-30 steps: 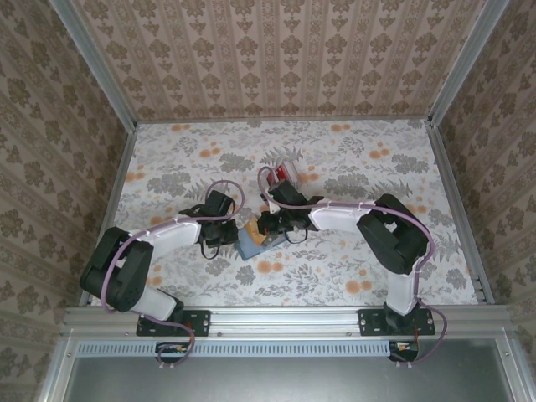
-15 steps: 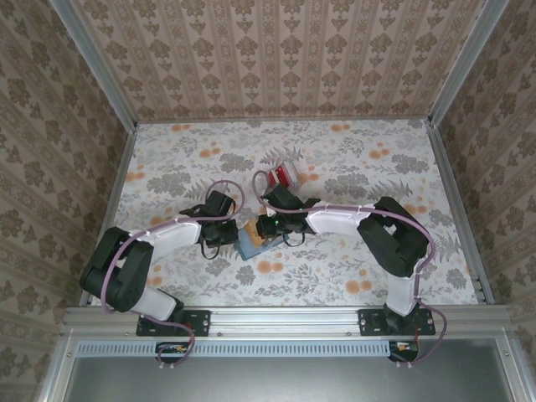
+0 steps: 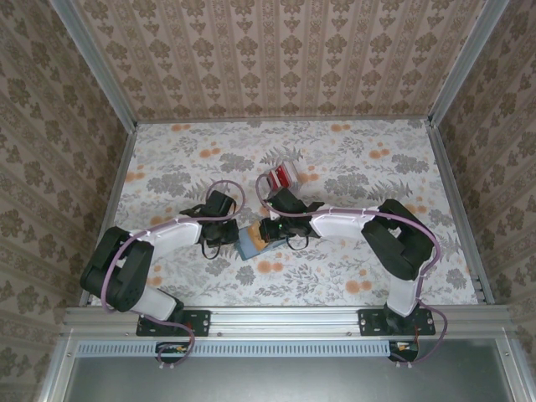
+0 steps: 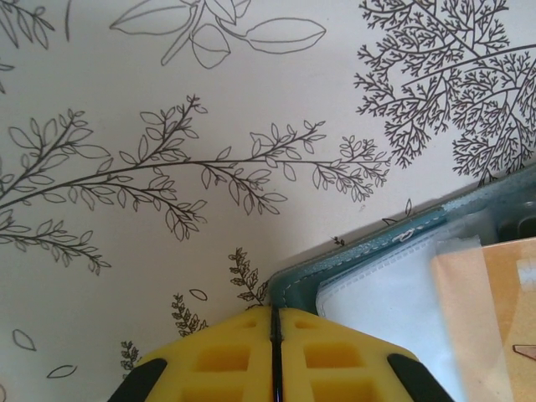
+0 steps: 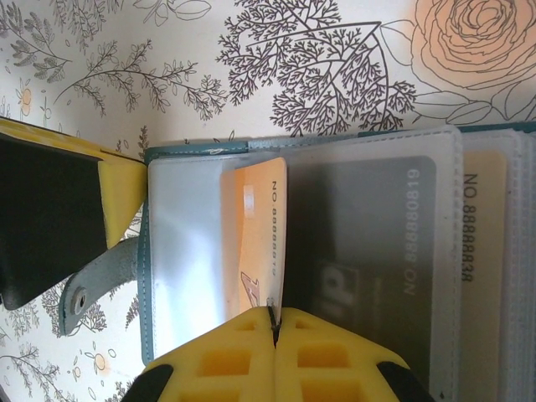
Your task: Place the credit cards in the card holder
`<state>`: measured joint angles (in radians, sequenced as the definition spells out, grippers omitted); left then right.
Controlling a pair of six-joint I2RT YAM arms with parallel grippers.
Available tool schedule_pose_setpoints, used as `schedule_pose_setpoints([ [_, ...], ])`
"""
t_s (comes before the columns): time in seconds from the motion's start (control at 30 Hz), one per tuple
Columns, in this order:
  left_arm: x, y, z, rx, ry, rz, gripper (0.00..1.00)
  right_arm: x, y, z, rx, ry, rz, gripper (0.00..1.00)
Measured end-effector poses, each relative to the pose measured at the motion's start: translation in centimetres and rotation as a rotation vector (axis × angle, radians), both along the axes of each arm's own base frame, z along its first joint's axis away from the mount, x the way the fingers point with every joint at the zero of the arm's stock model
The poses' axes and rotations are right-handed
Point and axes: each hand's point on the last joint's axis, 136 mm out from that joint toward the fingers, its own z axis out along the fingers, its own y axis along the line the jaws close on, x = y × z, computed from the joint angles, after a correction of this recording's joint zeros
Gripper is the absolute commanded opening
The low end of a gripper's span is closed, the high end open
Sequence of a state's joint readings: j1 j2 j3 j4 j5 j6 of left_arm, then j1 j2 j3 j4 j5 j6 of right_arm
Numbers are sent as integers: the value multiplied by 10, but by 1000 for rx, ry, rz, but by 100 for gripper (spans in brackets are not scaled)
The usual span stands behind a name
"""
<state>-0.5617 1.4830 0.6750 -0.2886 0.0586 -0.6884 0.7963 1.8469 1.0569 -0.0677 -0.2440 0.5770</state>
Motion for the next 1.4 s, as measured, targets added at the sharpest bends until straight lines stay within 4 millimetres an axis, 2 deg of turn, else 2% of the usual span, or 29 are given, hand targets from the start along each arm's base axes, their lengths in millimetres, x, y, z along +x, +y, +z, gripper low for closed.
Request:
schedule_pose_setpoints([
  [0.33, 0, 0, 0, 2, -3, -1, 8, -4, 17, -7, -24, 19, 29, 6],
  [0.53, 1, -1, 1, 0, -7, -3, 8, -6, 13, -9, -65, 2, 36, 27],
  [0.63, 1, -2, 1, 0, -11, -5, 8, -10, 10, -7, -91, -7, 42, 29],
  [0.83, 1, -2, 1, 0, -11, -5, 7, -15, -4, -5, -148, -1, 44, 28],
  [1.03, 1, -2, 1, -1, -13, -5, 8, -15, -12, -7, -183, -1, 41, 12],
  [1.4, 1, -3, 1, -1, -13, -5, 7, -4, -9, -9, -220, -6, 26, 12],
])
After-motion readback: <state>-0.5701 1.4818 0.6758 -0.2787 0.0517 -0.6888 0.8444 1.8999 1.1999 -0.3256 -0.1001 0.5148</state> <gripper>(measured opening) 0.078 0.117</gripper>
